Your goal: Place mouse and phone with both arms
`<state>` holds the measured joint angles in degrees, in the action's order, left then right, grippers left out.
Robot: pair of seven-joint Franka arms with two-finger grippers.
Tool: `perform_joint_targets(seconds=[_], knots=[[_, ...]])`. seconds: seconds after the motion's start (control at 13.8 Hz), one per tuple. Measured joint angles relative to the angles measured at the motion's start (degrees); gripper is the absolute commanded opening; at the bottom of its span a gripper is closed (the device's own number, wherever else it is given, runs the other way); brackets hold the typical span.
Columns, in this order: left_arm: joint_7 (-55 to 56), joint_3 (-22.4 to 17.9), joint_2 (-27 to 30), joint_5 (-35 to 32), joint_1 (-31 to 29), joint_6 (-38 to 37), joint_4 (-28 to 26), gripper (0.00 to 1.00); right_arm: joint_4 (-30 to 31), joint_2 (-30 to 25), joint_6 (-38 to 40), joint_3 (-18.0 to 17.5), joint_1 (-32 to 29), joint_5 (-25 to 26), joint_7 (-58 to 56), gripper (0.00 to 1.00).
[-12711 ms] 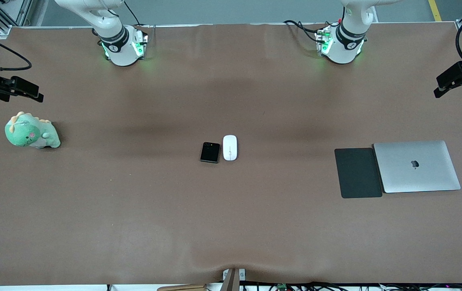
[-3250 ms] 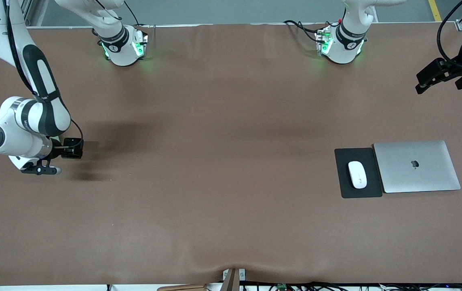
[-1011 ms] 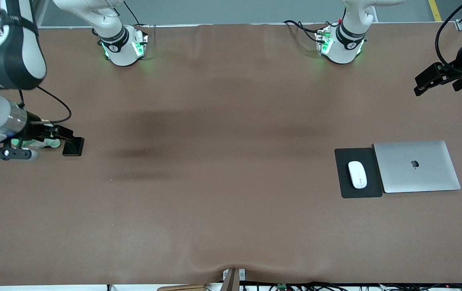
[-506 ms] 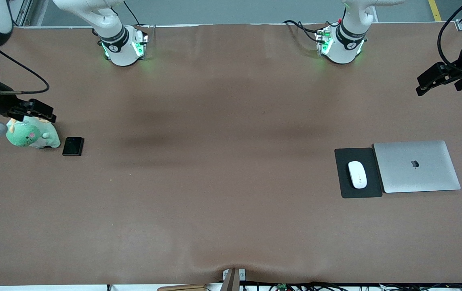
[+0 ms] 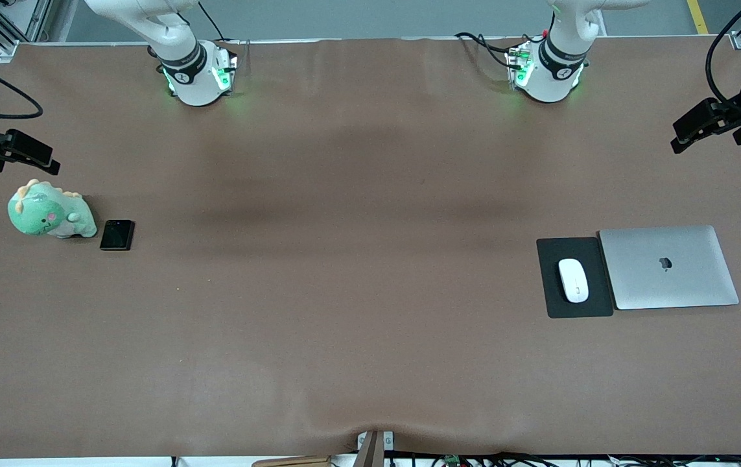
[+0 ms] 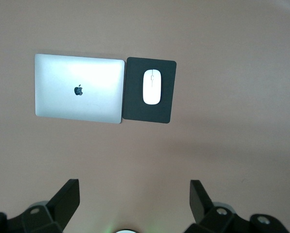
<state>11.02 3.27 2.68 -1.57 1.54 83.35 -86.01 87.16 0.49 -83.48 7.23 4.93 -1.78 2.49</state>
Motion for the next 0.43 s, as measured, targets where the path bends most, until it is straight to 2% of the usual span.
perform_joint_targets(seconds=[0.14, 0.43], knots=[[0.0, 0.0, 0.0, 0.0, 0.0, 0.0, 0.0, 1.0, -0.3, -0.1, 0.6, -2.9, -2.7, 0.0, 0.0, 1.0], [0.0, 0.0, 0.0, 0.0, 0.0, 0.0, 0.0, 1.0, -0.6, -0.1, 0.9, -3.5, -3.1, 0.0, 0.0, 1.0]])
